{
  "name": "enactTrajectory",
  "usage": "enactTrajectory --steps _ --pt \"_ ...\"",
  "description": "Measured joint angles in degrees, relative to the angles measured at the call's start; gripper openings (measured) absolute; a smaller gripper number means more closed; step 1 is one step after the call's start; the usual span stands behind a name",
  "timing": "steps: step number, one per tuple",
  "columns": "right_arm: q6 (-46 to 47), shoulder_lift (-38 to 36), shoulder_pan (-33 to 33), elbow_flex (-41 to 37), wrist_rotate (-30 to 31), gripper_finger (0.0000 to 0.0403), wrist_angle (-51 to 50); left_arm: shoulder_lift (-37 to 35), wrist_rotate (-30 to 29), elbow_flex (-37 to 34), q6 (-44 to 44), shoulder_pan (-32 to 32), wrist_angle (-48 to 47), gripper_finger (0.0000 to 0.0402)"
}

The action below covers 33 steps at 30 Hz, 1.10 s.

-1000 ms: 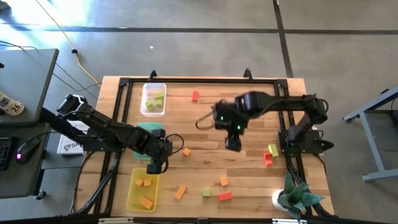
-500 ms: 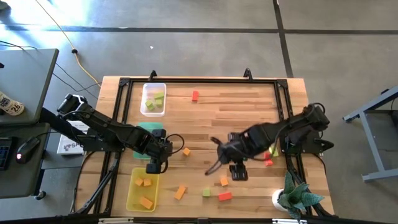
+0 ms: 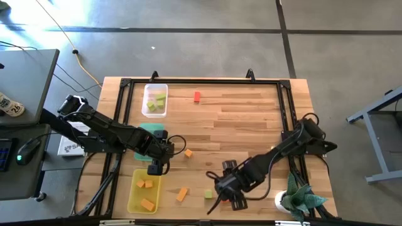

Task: Sort & place blocks by color
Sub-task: Put the orange rectangular block into the blue bin

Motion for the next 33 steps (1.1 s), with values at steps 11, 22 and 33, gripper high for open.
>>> enactTrajectory --steps 11,22,33 --pt "0.6 7.6 2.7 0.0 -2.2 0.0239 0.9 0.0 0.0 0.0 0.0 0.0 0.0 0.0196" --pt "2.1 13.6 3.2 0.0 -2.2 0.0239 1.7 0.0 0.0 0.0 0.0 0.0 0.0 0.0196" --pt "2.8 17.7 3.3 0.0 -3.1 0.0239 2.6 0.0 0.0 0.0 0.0 0.0 0.0 0.0196"
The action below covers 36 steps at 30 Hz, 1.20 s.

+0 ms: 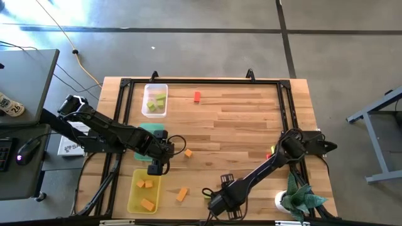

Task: Sort & place blocks by color
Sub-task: Put the orange rectangular block into the blue bin

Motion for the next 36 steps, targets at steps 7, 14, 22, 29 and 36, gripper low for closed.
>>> enactTrajectory --steps 7,14,22,29,36 --pt "2.9 0.3 0.0 -1.7 1.0 0.0239 1.1 0.0 0.0 0.0 0.0 0.0 0.0 0.0196" --pt "5.5 0.2 0.0 -4.9 -0.7 0.0235 2.3 0.0 0.0 0.0 0.0 0.0 0.0 0.0196" --pt "5.7 0.1 -0.2 -5.0 -1.0 0.0142 3.3 0.0 0.0 0.0 0.0 0.0 0.0 0.0196" --pt "5.9 0.1 -0.5 -4.7 -2.9 0.0089 3.5 0.0 0.0 0.0 0.4 0.0 0.0 0.0196" --pt "5.2 0.4 -1.8 -0.9 -3.0 0.0089 2.1 0.0 0.0 0.0 0.9 0.0 0.1 0.0196"
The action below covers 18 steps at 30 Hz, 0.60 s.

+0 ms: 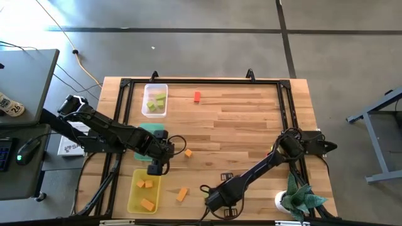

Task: Sort & place blocks by color
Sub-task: Put the orange rectangular block into the blue bin

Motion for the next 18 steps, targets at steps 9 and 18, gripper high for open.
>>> enactTrajectory --steps 9,18 --pt "-4.6 0.0 -2.9 8.4 8.1 0.0089 -8.7 0.0 1.1 0.0 -7.0 2.6 0.3 0.0195" --pt "-10.3 -0.1 -6.9 17.0 18.4 0.0089 -19.2 0.0 8.6 0.0 -6.0 10.0 5.3 0.0195"
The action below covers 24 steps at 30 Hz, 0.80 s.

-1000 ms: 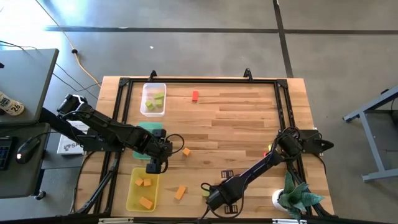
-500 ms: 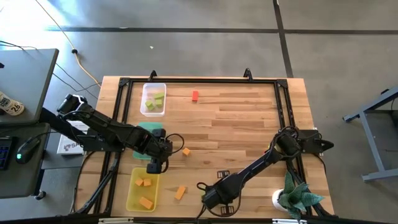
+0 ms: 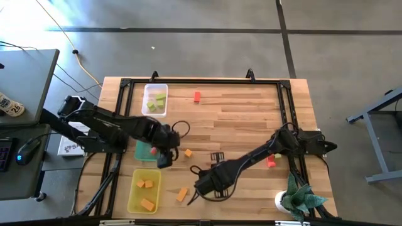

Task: Sort & place blocks by color
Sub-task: Put the orange rectangular block into the blue bin

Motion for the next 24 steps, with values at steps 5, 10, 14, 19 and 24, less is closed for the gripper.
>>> enactTrajectory --steps 5,10,14,19,24 --pt "-2.8 0.0 -1.8 4.5 5.6 0.0089 -5.4 0.0 8.7 0.0 0.0 5.6 6.1 0.0195" --pt "-6.8 -0.1 -3.6 7.5 8.6 0.0089 -8.5 0.0 18.9 0.0 -1.3 10.5 13.5 0.0195" --pt "-10.4 -0.1 -5.0 8.7 11.2 0.0089 -10.1 0.0 25.4 0.0 -5.7 13.5 18.7 0.0195" --pt "-15.8 -0.1 -7.0 9.9 13.8 0.0089 -10.7 0.0 29.4 0.0 -13.9 16.5 22.7 0.0195" --pt "-19.6 -0.1 -9.1 12.0 16.6 0.0089 -10.8 0.0 31.0 0.0 -17.4 19.1 22.7 0.0195"
